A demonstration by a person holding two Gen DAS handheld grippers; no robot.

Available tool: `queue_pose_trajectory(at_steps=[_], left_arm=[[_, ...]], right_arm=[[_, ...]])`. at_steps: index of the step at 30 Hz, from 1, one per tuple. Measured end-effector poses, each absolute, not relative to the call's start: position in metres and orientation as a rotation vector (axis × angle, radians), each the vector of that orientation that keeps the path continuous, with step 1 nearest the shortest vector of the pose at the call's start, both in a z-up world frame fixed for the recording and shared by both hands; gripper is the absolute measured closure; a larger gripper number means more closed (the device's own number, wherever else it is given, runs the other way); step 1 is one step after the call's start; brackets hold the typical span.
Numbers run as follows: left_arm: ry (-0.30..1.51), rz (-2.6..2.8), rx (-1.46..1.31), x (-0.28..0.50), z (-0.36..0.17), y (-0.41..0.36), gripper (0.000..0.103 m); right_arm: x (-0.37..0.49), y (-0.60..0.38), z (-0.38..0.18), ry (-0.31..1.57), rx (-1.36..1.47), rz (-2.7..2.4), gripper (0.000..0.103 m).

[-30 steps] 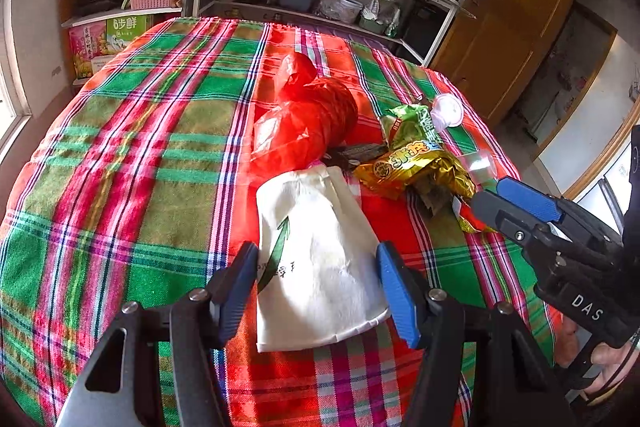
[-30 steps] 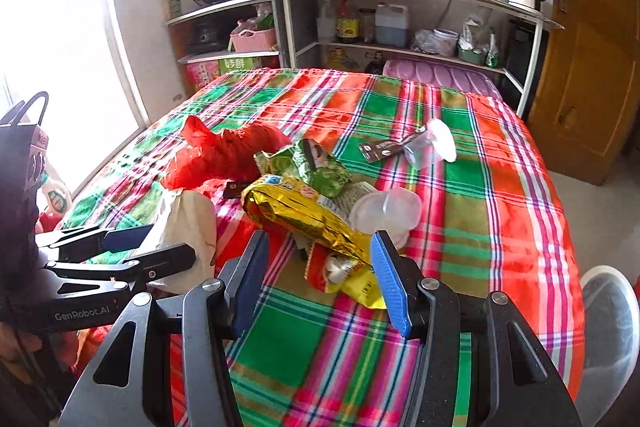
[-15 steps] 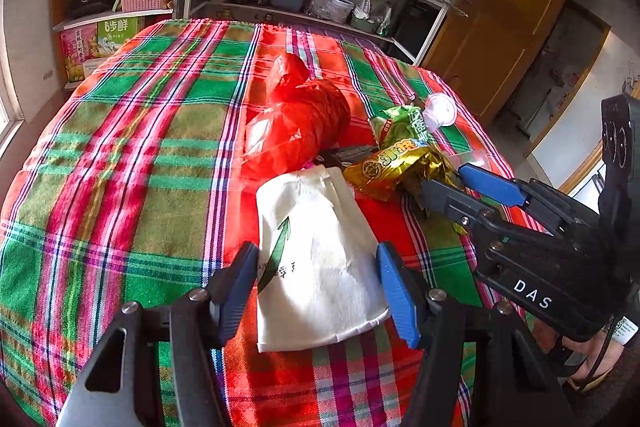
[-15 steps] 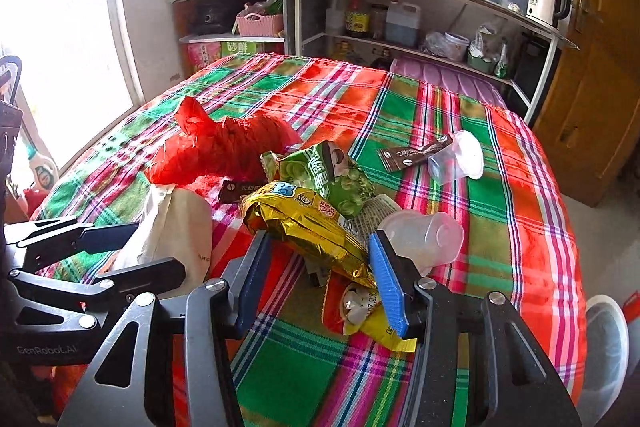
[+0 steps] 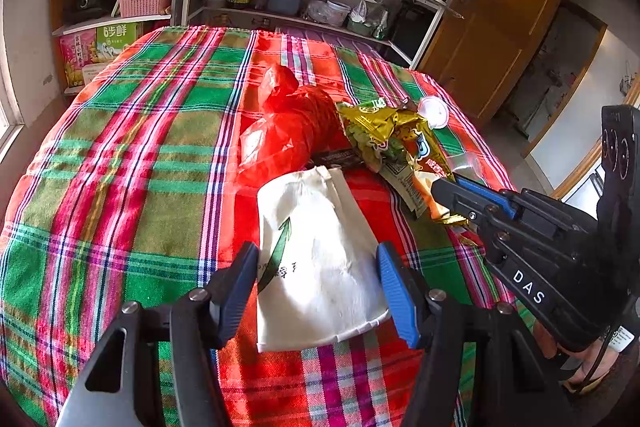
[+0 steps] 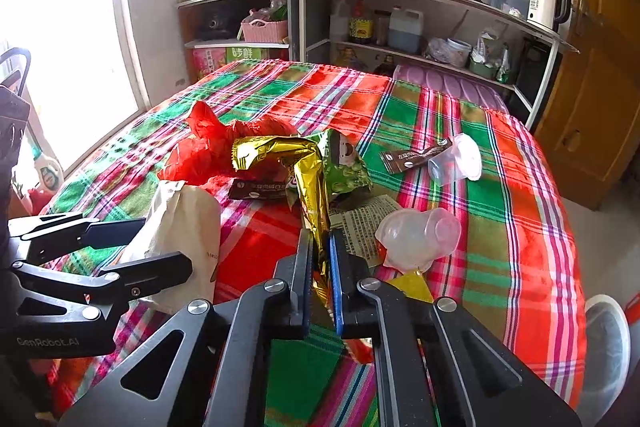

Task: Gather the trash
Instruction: 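Grasp the gold snack wrapper with the right gripper while the left holds the paper bag, then carry the paper bag and gold wrapper to the bin and release both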

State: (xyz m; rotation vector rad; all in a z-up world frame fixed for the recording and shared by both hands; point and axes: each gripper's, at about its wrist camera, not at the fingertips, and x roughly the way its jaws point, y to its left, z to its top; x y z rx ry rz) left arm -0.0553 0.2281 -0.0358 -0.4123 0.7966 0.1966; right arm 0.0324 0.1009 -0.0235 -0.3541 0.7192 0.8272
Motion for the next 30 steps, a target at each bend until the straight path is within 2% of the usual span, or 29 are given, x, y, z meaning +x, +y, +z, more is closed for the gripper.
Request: queue_pose_trajectory(at_steps=[16,30], left_arm=[[0.750,0.147,-0.339,-0.051,-0.007,0.200,0.040],[0.714,-0.021,-0.200,-0.007,0.026,0.119,0.040]], right_arm=[[0.017,0.058,0.003,0.672,-0.242,0.813,0.096],[0.018,-0.054,0.033,0.607,-0.103,0.572,0.096]])
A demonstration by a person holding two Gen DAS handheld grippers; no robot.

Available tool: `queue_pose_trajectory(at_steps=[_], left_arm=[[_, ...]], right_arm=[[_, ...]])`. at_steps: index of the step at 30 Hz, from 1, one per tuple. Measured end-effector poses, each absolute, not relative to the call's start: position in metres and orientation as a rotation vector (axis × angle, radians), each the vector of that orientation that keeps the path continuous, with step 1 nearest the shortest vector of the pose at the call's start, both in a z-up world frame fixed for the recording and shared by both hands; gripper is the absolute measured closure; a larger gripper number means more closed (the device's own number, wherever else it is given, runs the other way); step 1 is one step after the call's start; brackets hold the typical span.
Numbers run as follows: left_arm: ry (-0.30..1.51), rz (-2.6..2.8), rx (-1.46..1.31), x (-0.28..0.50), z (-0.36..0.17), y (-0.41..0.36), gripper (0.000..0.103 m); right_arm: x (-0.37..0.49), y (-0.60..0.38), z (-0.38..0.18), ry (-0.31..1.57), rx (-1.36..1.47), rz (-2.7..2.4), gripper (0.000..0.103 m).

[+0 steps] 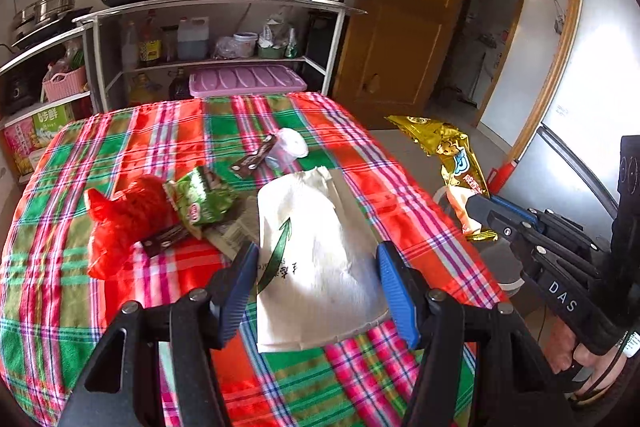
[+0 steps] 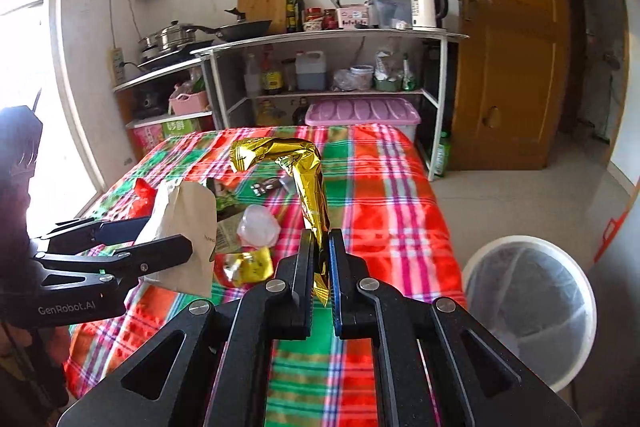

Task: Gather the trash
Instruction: 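Carry the paper bag and gold wrapper to the bin and release both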

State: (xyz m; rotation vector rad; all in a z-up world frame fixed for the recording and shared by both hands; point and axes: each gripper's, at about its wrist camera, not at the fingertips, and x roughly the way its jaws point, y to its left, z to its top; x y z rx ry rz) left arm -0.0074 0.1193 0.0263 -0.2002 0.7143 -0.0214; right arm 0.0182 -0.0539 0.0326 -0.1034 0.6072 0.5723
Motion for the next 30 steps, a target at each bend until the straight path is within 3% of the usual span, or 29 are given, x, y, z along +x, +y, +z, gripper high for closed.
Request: queue_pose_trajectory(at_steps=[16,30], left_arm=[[0.762,-0.289,-0.123,0.064,0.023,-0.015,0.040],[0.891,-0.370,-0.040,0.127,-0.015,-0.101,0.039]], right_arm=[[0.031,-0.196,0.031,0.636,-0.007,0.238,0.096],[0.070,-0.270,-0.020,0.790,0.010,0.065,0.096]])
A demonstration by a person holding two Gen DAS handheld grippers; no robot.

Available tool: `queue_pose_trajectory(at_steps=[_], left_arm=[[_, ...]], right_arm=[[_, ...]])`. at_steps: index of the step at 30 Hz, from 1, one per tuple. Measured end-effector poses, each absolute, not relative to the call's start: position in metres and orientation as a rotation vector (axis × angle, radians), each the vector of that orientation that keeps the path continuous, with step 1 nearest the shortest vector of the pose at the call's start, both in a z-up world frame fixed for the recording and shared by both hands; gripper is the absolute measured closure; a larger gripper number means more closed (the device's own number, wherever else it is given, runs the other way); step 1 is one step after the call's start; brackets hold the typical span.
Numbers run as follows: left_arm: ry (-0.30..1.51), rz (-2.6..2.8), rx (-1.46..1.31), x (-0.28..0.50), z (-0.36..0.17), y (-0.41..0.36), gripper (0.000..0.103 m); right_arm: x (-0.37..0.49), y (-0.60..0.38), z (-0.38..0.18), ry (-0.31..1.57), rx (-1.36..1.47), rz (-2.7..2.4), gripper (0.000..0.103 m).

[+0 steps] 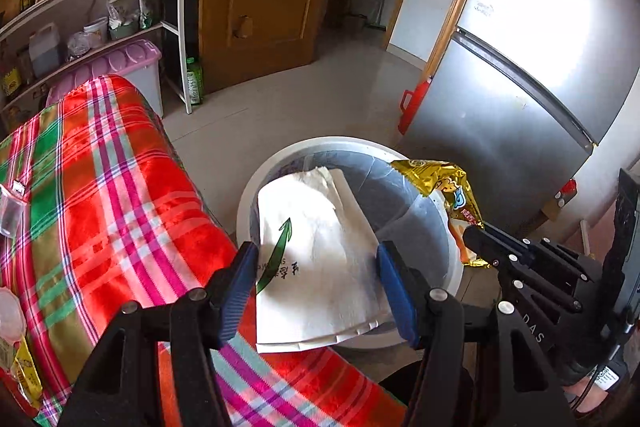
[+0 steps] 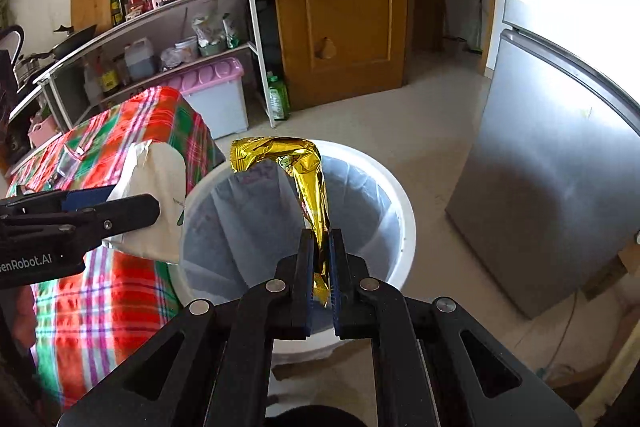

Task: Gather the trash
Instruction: 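Carry the paper bag and gold wrapper to the bin and release both, then return both tools to the table toward the yellow snack packet and red bag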

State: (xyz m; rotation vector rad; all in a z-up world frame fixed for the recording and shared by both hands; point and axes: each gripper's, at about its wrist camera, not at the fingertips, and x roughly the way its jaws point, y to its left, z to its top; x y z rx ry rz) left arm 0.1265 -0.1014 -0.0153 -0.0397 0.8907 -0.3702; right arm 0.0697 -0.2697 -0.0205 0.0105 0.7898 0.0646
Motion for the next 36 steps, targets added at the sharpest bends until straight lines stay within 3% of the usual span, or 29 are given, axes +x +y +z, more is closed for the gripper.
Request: queue_pose_trajectory(at_steps=[11,20,36], left_arm=[[0.966,-0.338,0.012,0.147,-0.035,-0.124,0.034],[0.957,-0.318,-0.002,0.144,-0.031,-0.115,0.027],[0.838,-0.236,-0.096,0.091,0.008,-0.037,0.024]], right_arm=[[0.095,-0.286,-0.048,0.867,0.004,0.013,0.094],[0.095,-0.287,-0.050,0.871,0.027,0.009,0.060],[0.065,-0.235,-0.010,0.753,0.029,0.115,0.060]])
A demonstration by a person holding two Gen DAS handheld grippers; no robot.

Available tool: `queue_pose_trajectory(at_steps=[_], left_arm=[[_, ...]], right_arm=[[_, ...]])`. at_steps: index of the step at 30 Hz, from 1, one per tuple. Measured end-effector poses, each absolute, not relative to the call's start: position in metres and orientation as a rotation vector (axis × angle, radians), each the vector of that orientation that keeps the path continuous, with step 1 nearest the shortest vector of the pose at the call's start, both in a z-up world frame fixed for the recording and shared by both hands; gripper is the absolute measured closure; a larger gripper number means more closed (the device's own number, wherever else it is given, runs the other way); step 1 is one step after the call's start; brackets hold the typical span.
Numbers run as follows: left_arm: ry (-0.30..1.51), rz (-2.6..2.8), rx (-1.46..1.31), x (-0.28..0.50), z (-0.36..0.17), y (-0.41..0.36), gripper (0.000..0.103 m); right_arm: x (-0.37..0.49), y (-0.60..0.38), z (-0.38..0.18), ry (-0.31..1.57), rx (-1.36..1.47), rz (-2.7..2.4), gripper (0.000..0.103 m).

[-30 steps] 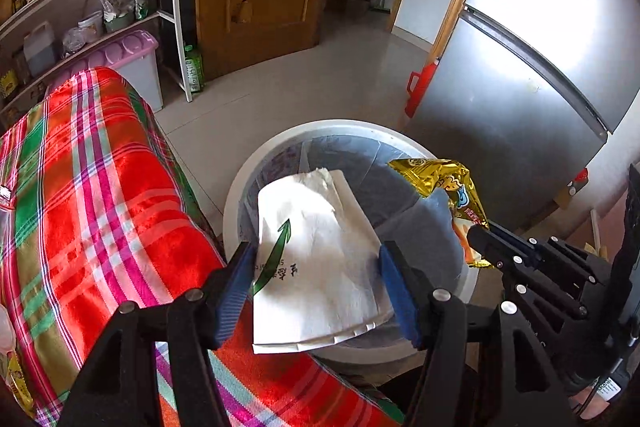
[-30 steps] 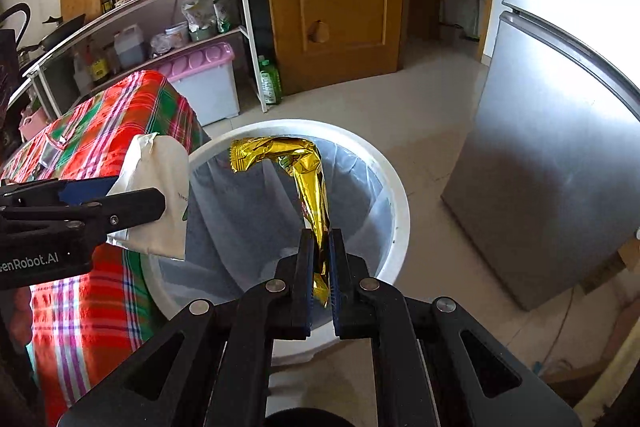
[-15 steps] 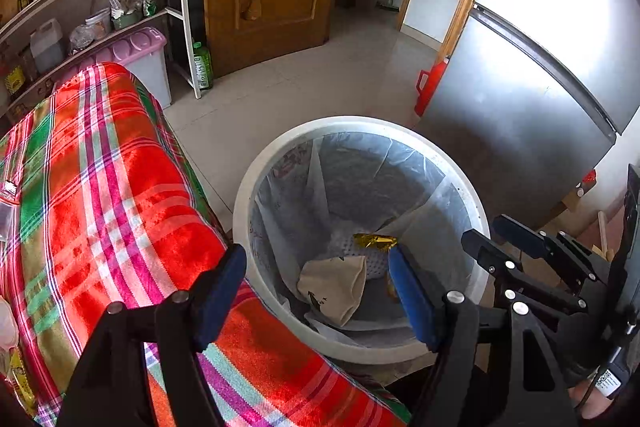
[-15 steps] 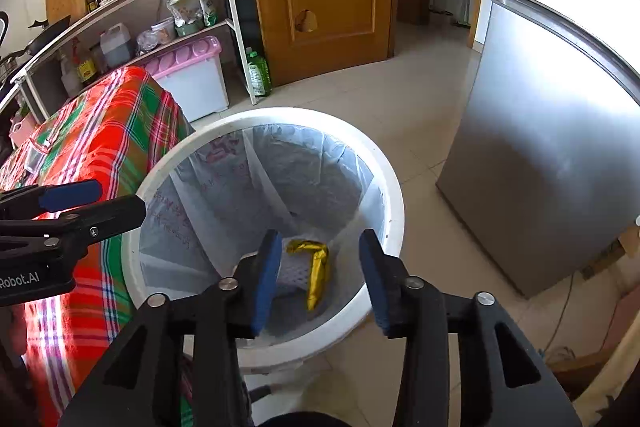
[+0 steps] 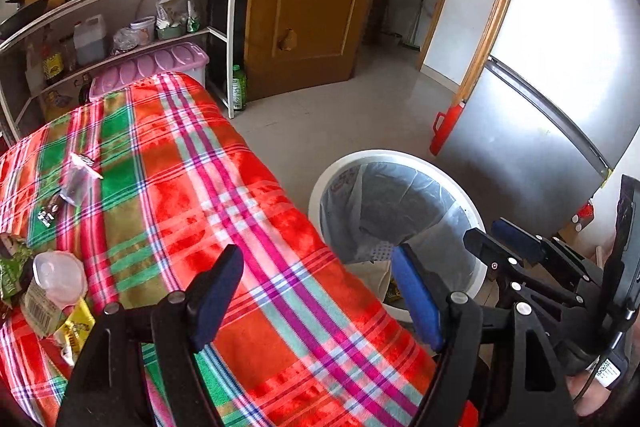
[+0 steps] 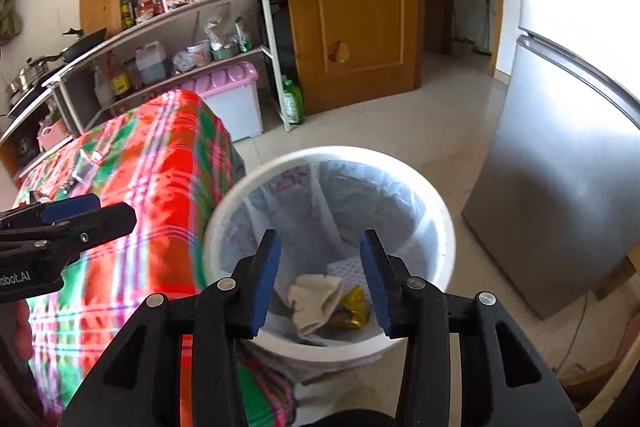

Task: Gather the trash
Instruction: 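Return both tools to the table toward the yellow snack packet and red bag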

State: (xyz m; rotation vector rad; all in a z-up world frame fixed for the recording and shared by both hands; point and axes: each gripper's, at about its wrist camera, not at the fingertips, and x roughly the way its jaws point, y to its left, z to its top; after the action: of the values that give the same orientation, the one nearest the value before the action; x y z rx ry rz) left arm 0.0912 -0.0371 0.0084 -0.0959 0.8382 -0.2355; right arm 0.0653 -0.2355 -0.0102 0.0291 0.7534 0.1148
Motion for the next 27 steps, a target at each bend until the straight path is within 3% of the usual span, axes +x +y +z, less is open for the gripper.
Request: queue_pose_trajectory(at_steps=[11,27], left_arm=[[0.737,-0.031,-0.155,0.040,0.026,0.057,0.018],[0.687,0.241,-0.280,-0.023,0.016,0.194,0.011]], right_arm=[[0.050,-0.155,0.011,0.690,0.004,0.318,0.053],[0.043,-0.036,-0.002,0.740,-0.038,0.596,0.044]])
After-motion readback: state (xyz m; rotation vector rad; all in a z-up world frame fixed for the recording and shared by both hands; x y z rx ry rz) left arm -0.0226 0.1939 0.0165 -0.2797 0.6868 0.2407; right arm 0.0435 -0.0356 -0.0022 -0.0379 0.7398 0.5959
